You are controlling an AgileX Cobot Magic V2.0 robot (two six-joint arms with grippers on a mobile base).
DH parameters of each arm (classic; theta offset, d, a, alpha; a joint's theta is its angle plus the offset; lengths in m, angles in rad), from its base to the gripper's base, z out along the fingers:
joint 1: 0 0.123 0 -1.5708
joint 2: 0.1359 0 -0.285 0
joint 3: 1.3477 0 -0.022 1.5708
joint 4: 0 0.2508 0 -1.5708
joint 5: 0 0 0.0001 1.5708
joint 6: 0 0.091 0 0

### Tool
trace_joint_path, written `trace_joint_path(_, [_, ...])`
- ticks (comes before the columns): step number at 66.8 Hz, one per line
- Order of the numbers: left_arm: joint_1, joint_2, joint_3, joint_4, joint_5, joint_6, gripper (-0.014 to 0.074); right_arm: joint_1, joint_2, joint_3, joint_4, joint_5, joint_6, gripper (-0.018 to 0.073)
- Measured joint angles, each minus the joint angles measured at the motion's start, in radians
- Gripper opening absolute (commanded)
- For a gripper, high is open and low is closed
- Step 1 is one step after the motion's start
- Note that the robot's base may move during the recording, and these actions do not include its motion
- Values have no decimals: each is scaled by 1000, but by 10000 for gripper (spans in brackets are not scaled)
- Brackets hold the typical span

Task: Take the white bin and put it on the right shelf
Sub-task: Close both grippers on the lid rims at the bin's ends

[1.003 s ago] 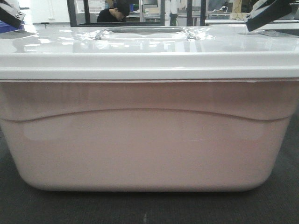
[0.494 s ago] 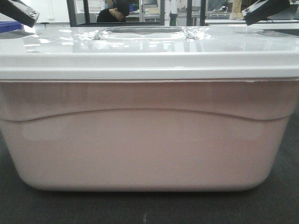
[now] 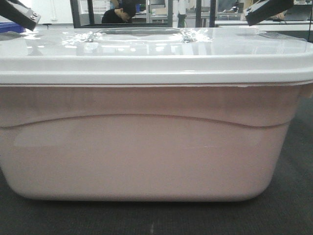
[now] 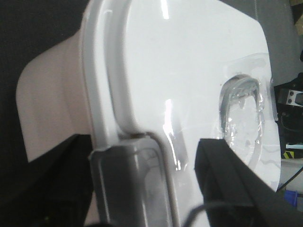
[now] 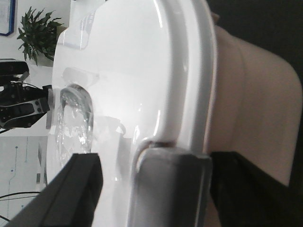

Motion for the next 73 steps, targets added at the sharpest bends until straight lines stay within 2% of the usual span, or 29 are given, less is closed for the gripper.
trace_joint_path(18, [-17, 0, 0, 22, -7, 0, 333, 0, 0, 0, 0, -2, -2, 575])
trace_joint_path(34, [-17, 0, 0, 22, -7, 0, 332, 0, 0, 0, 0, -8, -2, 487])
trace_joint_path(62, [-17, 0, 0, 22, -7, 0, 331, 0, 0, 0, -6, -17, -4, 486])
trace_joint_path(73, [-17, 0, 0, 22, -7, 0, 291, 0, 0, 0, -8, -17, -4, 484])
